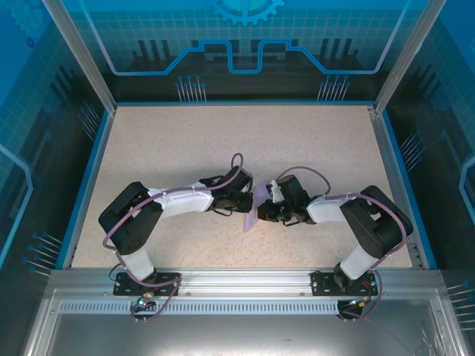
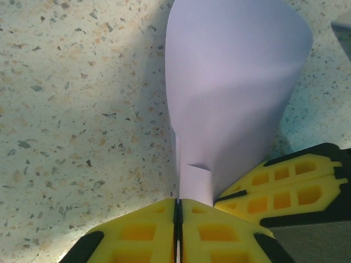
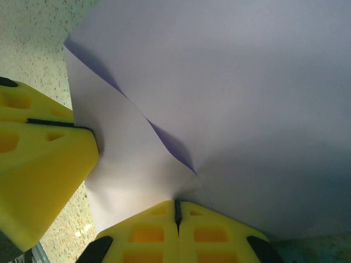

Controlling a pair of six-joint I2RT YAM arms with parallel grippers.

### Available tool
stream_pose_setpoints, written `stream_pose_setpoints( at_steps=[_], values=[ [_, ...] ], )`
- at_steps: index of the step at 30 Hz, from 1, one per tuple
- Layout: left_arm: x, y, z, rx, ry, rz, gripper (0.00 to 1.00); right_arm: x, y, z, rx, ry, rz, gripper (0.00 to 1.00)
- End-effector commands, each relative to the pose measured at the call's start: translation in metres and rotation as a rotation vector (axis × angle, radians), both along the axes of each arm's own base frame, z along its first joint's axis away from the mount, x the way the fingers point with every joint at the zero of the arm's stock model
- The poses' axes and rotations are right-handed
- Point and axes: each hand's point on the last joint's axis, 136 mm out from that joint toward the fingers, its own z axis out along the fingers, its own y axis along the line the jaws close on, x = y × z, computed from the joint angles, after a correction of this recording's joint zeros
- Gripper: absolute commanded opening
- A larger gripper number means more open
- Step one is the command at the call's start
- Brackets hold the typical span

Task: Fold a paper plane with a square sheet of paper (pick it up from the middle)
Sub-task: Fold the wing for the fifth time at the center of the table.

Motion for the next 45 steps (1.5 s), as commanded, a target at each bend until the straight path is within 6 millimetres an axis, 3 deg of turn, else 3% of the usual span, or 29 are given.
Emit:
stream_pose_setpoints(
  at_steps=[1, 14, 33, 45],
  values=[
    [0.002, 0.009, -0.005, 0.099, -0.029, -0.008, 0.1, -0.02, -0.02, -0.02, -0.056, 0.112, -0.035, 0.0],
    [0.002, 0.005, 0.003, 0.105, -0.065, -0.02, 0.09, -0.017, -0.02, -0.007, -0.046, 0.101, -0.07, 0.05],
    [-0.009, -0.012, 0.017, 0.074, -0.082, -0.067, 0.2, -0.018, -0.022, -0.02, -0.079, 0.135, -0.064, 0.04],
    [-0.022, -0.008, 0.019, 0.063, -0.073, -0.07, 0.24, -0.021, -0.022, -0.026, -0.073, 0.15, -0.067, 0.02]
  ],
)
